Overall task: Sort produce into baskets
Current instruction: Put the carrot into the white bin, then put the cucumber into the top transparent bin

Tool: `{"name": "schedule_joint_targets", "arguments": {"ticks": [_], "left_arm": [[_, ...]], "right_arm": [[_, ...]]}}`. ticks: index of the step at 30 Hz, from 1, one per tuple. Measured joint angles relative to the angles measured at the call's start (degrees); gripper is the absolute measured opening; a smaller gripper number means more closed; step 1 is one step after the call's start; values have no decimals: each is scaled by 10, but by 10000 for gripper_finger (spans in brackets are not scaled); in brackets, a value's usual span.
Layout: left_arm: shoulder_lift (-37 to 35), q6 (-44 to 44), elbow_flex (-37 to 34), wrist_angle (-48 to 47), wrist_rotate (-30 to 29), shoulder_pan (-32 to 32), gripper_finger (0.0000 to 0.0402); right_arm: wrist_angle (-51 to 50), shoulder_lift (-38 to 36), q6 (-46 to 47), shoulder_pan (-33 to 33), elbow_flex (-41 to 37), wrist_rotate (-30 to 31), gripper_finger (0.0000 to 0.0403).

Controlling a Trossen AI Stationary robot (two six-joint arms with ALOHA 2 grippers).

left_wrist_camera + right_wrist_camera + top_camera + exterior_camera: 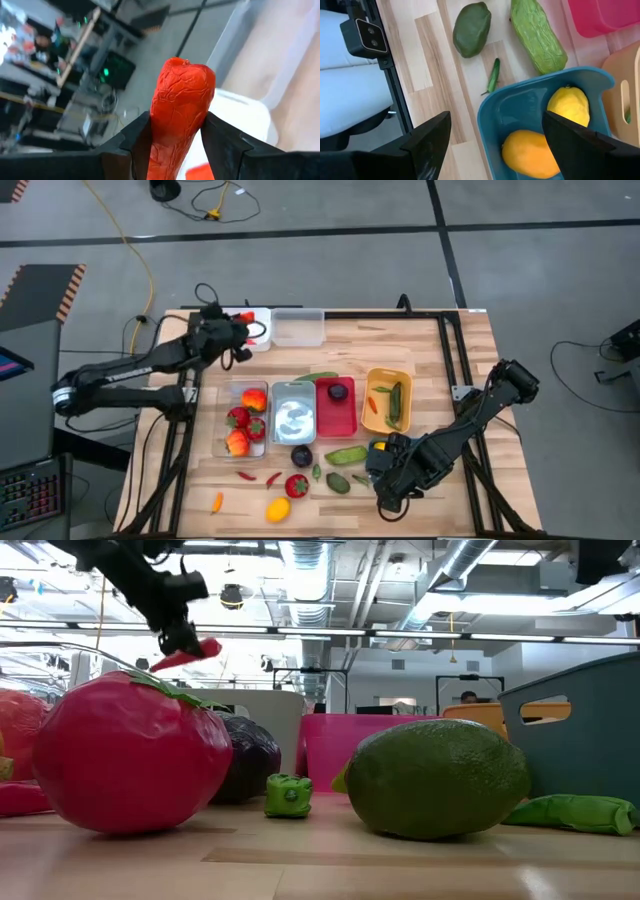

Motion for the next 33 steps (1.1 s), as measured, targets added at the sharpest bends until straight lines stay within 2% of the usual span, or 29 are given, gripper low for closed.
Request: {"name": "schedule_joint_targets", "arguments": {"ticks": [5, 10, 18, 24, 27, 33], "left_arm": [[50, -30, 0, -1, 25, 51, 158], [100, -33, 0, -1, 20, 69, 176], [148, -35, 0, 7, 14, 69, 183], [150, -40, 1, 6, -38, 61, 191], [145, -42, 1, 6, -57, 47, 192], [145, 1, 2, 2, -58, 0, 192]], "right_arm": [[1, 0, 0, 0, 0, 0, 340], [1, 0, 2, 0, 0, 0, 340], [1, 0, 2, 0, 0, 0, 340], [2, 0, 1, 0, 0, 0, 340], [12, 0, 1, 0, 0, 0, 340], [68, 0, 0, 0, 0, 0, 340]]}}
